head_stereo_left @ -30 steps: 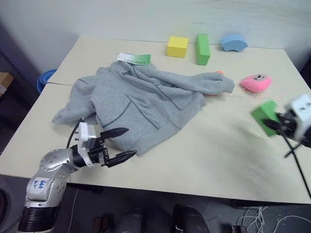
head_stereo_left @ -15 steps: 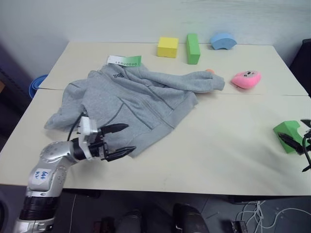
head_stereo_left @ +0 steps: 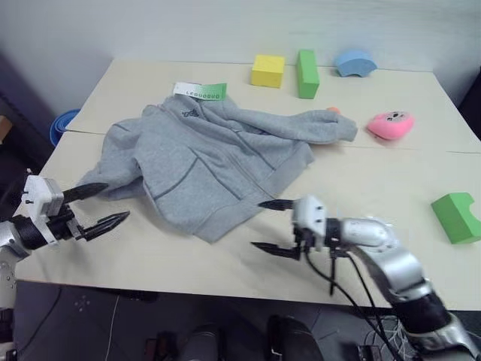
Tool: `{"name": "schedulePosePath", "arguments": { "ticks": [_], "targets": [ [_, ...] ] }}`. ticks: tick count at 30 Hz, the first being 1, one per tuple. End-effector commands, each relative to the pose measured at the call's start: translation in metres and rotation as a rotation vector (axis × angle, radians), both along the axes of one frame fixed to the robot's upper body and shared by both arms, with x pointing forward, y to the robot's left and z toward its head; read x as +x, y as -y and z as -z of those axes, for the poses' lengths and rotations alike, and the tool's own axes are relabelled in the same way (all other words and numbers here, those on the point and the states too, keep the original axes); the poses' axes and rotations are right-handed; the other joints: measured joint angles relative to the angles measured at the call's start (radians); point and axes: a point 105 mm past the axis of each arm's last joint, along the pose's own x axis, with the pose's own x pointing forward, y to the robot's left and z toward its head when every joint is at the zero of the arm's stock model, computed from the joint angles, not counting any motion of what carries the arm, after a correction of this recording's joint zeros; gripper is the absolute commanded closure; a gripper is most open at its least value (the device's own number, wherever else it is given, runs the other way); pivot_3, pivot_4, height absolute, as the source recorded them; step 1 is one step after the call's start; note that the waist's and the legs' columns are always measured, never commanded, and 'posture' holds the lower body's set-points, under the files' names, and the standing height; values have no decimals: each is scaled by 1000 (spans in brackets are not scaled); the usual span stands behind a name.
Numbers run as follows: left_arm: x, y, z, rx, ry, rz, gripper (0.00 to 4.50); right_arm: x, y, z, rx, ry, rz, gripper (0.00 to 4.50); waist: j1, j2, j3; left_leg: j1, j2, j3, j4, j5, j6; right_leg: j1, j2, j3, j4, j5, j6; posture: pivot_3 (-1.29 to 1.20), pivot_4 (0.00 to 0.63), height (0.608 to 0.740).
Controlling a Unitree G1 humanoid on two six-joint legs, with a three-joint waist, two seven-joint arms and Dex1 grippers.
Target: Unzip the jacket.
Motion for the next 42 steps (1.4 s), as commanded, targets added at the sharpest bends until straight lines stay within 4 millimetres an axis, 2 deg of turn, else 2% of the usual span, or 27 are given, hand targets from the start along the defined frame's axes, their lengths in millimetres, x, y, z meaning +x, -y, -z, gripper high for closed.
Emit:
{"name": "schedulePosePath", "arguments": {
  "ticks": [1,4,7,10,15,18,22,24,26,31,33,36,38,39,42],
  "targets": [
    [13,-15,-11,97,105,-85,0,2,-36,14,-33,22,-60,22,-7,-1,0,0,0,0,0,0,0,0,0,-1,0,0,0,0,150,740],
    [25,-17,-5,109,116,-122,0,12,-54,31,-108,41,-55,22,-16,-1,0,0,1,0,1,0,0,0,0,-1,1,0,0,0,150,740],
    [33,-14,7,140,85,-126,0,31,-62,33,-131,103,20,22,-26,-1,-1,0,1,1,1,0,0,-1,1,-1,3,0,0,0,150,740],
    [42,-14,14,163,62,-157,0,47,-63,31,-162,161,89,581,-37,-2,-1,1,2,1,1,0,0,-1,1,-1,4,0,0,0,150,740],
    [54,-16,32,156,-54,-196,0,43,-61,28,-139,144,66,2228,-38,-3,-1,1,2,1,2,1,-1,-1,1,-2,6,0,0,0,150,740],
    [57,-11,44,149,-115,-181,606,42,-51,23,-103,135,76,3280,-38,-3,-1,1,2,1,2,0,-1,-1,0,-2,6,0,0,0,150,740],
    [56,-2,53,119,-185,-130,1850,43,-31,6,3,120,110,4500,-36,-3,-1,1,2,1,3,0,-1,-1,0,-2,6,0,0,0,150,740],
    [52,3,55,104,-203,-90,2355,41,-18,-2,50,117,119,4500,-37,-3,-1,1,2,1,3,0,-1,-1,0,-2,6,0,0,0,150,740],
    [46,11,56,82,-222,-36,3053,36,0,-9,83,124,121,4500,-36,-3,-1,1,2,1,3,0,-1,-1,0,-2,6,0,0,0,150,740],
    [30,34,58,26,-241,96,4462,16,39,-4,49,78,85,4500,-35,-3,-1,1,2,1,3,0,0,0,0,-2,5,0,0,0,150,740],
    [24,45,57,8,-236,149,4462,16,51,-2,35,66,127,4500,-35,-3,-1,1,2,1,3,0,0,0,0,-2,5,0,0,0,150,740],
    [13,65,56,-21,-222,240,4462,8,53,-3,70,13,117,4500,-35,-3,-1,1,3,1,3,0,0,0,0,-1,5,0,0,0,150,740],
    [2,79,63,27,-242,304,4462,3,54,0,58,-3,114,4500,-35,-3,-1,2,3,1,3,0,0,0,0,-1,5,0,0,0,150,740],
    [-3,85,64,22,-251,328,4500,0,57,3,52,-16,117,4113,-35,-3,-1,2,3,1,3,0,0,0,0,-1,5,0,0,0,150,740],
    [-8,91,62,-9,-252,329,4500,-7,60,7,54,-44,113,3371,-32,-3,-1,2,3,1,3,0,0,0,0,2,4,0,0,0,150,740]
  ]
}}
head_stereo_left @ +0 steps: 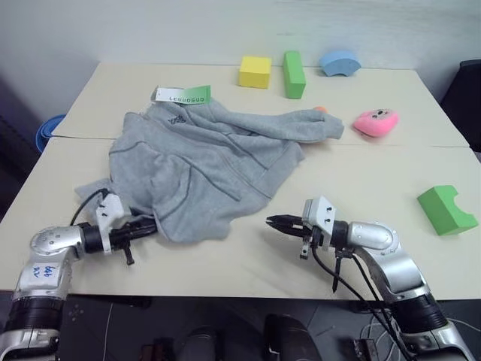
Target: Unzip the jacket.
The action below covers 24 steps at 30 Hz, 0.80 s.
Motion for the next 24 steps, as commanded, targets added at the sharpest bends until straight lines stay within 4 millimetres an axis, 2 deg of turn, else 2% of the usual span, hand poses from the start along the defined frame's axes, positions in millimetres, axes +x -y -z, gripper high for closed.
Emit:
{"name": "schedulePosePath", "arguments": {
  "ticks": [1,4,7,10,11,15,17,19,22,23,24],
  "targets": [
    [-8,10,-7,-35,10,29,4500,-10,1,-9,30,6,-21,3008,3,0,0,0,0,0,0,0,0,0,0,1,0,0,0,0,150,740],
    [-8,1,-7,-61,-4,-50,4500,-12,-24,-13,60,29,-80,1976,1,0,0,0,0,0,0,0,0,0,0,6,0,0,0,0,150,740],
    [-6,-7,-9,-87,-8,-127,4500,-14,-56,-7,22,23,-160,963,-6,0,0,2,3,2,0,-1,-1,0,0,8,0,0,0,0,150,740],
    [-6,-11,-10,-96,-18,-153,4500,-6,-79,-9,18,80,-153,42,-3,0,0,2,4,2,0,-1,-3,-1,0,9,1,0,-1,0,150,740],
    [-7,-11,-10,-96,-20,-154,4500,-6,-83,-9,17,85,-157,42,-2,0,0,2,3,2,0,-1,-3,-2,0,9,1,0,-1,0,150,740],
    [-9,-15,-10,-88,-30,-159,4500,12,-100,15,-116,73,-106,42,0,0,0,1,1,2,0,-1,-1,-1,1,9,1,0,-1,0,150,740],
    [-8,-15,-10,-89,-30,-161,4500,18,-99,25,-176,50,-85,413,-1,0,0,1,1,2,1,-1,-1,-1,1,9,1,0,-1,0,150,740],
    [-8,-16,-11,-89,-31,-165,4500,25,-95,25,-200,78,-56,862,-3,0,0,1,1,2,0,-1,-1,-1,1,9,1,0,-1,0,150,740],
    [-8,-17,-10,-87,-35,-167,4500,29,-88,20,-210,103,-43,1967,-3,0,0,1,1,2,1,-1,-1,-1,1,9,1,0,-1,0,150,740],
    [-7,-17,-10,-86,-38,-167,4500,28,-84,17,-195,108,-47,2124,-2,0,0,1,1,2,1,-1,-1,-1,1,9,1,0,-1,0,150,740],
    [-8,-17,-9,-83,-41,-166,4500,28,-79,12,-171,99,-38,2520,-1,0,0,1,1,2,1,-1,-1,-1,1,9,1,0,-1,0,150,740]
  ]
}}
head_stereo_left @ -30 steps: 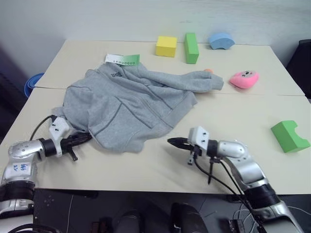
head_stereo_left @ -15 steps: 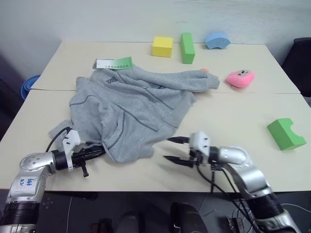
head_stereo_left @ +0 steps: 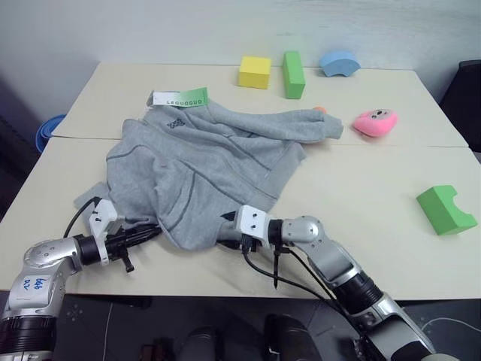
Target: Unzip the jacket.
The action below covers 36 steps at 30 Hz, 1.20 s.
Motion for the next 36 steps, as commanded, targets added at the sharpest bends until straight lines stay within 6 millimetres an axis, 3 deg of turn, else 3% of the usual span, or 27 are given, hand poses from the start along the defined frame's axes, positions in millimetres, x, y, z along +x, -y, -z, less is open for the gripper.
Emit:
{"name": "schedulePosePath", "arguments": {
  "ticks": [1,6,11,15,21,30,34,36],
  "targets": [
    [0,-5,-10,10,27,0,4500,6,25,-10,43,-5,51,2885,1,0,0,0,0,0,0,0,0,0,0,0,0,0,0,0,150,740],
    [-15,-1,-10,4,-41,93,4500,-20,57,-26,109,-80,-81,4429,1,0,0,-1,-1,0,-1,0,1,0,0,0,-1,0,0,0,150,740],
    [-55,20,-8,-39,-182,304,4500,-53,111,-33,83,-226,-190,4474,2,0,0,-1,0,0,-2,-1,1,0,-1,0,-2,0,0,0,150,740],
    [-104,52,-2,-96,-368,499,4500,-62,188,-20,-148,-347,-28,4474,16,2,1,-1,0,0,-1,-3,3,1,-3,1,-4,0,0,0,150,740],
    [-156,93,1,-223,-586,622,4500,-74,251,-15,-274,-337,116,4474,31,4,2,2,2,1,2,-6,3,5,-3,2,-12,0,0,0,150,740],
    [-195,112,3,-319,-733,682,4500,-85,295,-2,-345,-255,231,4474,35,5,2,5,2,2,3,-6,3,9,-1,4,-13,0,0,0,150,740],
    [-185,111,15,-299,-596,596,4500,-77,303,-3,-289,-261,354,4474,41,6,2,5,2,2,3,-6,3,10,-1,4,-15,0,0,0,150,740],
    [-174,107,19,-294,-558,529,4002,-82,296,-5,-207,-338,356,4500,46,6,2,5,2,2,3,-6,4,11,-2,4,-16,0,0,0,150,740]
  ]
}}
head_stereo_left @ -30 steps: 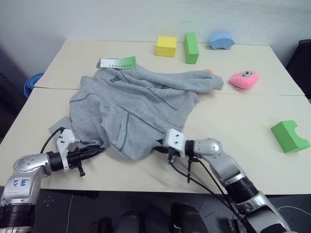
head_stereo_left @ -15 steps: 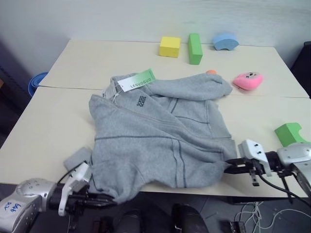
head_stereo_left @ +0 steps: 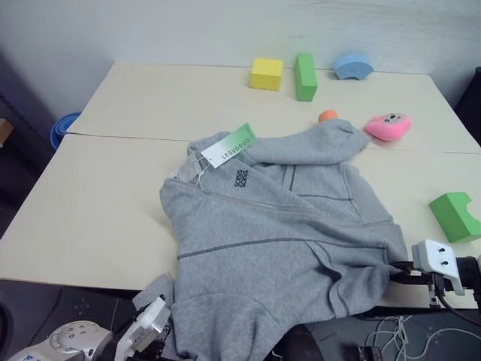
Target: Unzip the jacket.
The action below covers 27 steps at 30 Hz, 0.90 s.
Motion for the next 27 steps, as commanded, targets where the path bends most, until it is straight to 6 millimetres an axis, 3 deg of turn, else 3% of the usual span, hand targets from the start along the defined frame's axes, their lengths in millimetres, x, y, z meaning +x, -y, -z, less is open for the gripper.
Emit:
{"name": "schedulePosePath", "arguments": {
  "ticks": [1,5,8,13,20,22,27],
  "targets": [
    [17,-9,5,35,52,-108,3777,1,-2,-14,99,-1,67,4158,6,0,0,0,0,0,0,0,0,0,0,0,0,0,0,0,150,740],
    [27,-48,-11,88,-40,-157,2512,-8,-29,-34,237,26,38,2797,8,0,0,0,2,-2,0,0,-1,0,1,-1,0,0,-1,0,150,740],
    [41,-75,-33,122,-10,-205,1559,-18,-49,-55,327,6,17,1777,7,4,0,-1,3,-1,0,-1,-1,-1,1,-1,1,-1,-1,0,150,740],
    [98,-100,-77,99,276,-346,10,-19,-83,-87,425,46,-52,65,7,4,0,0,3,-1,0,-1,-1,-2,1,-1,2,-1,-1,0,150,740],
    [181,-81,-101,118,654,-400,0,25,-141,-107,404,347,-216,25,6,2,0,-3,-1,2,-1,-1,-2,-7,6,0,7,0,0,0,150,740],
    [195,-79,-99,156,708,-379,0,38,-158,-112,396,408,-230,25,4,1,0,-3,-2,6,-1,0,-2,-11,8,-2,14,0,1,0,150,740],
    [216,-75,-97,175,782,-382,0,38,-192,-126,490,413,-332,25,-1,0,1,-4,-2,9,-1,0,-2,-13,11,-1,14,0,1,0,150,740]
  ]
}}
